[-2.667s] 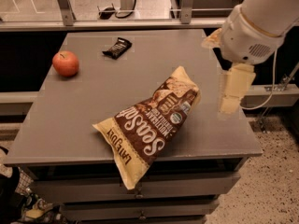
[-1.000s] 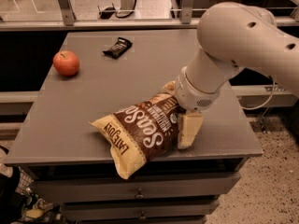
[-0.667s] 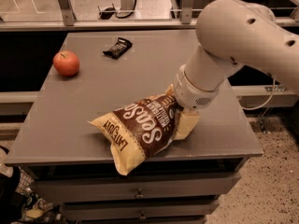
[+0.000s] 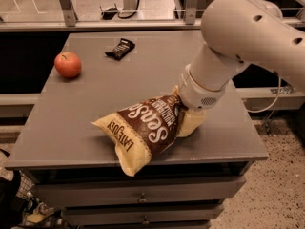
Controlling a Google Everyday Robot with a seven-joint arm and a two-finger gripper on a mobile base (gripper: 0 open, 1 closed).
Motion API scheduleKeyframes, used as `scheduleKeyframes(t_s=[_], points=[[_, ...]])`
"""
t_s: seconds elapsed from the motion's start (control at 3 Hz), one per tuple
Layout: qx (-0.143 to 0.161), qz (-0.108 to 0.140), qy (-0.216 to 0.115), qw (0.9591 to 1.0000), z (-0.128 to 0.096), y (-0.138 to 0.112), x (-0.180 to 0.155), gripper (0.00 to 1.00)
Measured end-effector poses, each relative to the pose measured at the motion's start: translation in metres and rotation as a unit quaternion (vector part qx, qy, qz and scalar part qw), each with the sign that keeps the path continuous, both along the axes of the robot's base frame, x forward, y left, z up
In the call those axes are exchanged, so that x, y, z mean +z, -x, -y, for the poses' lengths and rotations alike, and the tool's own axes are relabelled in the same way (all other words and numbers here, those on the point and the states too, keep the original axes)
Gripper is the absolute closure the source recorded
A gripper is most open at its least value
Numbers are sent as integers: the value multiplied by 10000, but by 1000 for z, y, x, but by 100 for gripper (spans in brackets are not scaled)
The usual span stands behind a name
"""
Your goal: Move brown chip bag near rxbar chocolate
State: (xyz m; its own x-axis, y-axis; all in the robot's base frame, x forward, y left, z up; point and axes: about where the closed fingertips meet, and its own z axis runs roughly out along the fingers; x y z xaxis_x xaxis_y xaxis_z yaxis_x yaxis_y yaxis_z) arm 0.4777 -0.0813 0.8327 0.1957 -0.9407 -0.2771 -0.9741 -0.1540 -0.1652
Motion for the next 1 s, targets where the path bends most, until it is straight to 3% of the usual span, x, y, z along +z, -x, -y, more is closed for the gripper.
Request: scheduleKeyframes(t_s=[0.33,1.0], points=[[-340,-159,161,9992,20,-15,-2,100],[-484,-213,231,9983,32,-24,2,100]])
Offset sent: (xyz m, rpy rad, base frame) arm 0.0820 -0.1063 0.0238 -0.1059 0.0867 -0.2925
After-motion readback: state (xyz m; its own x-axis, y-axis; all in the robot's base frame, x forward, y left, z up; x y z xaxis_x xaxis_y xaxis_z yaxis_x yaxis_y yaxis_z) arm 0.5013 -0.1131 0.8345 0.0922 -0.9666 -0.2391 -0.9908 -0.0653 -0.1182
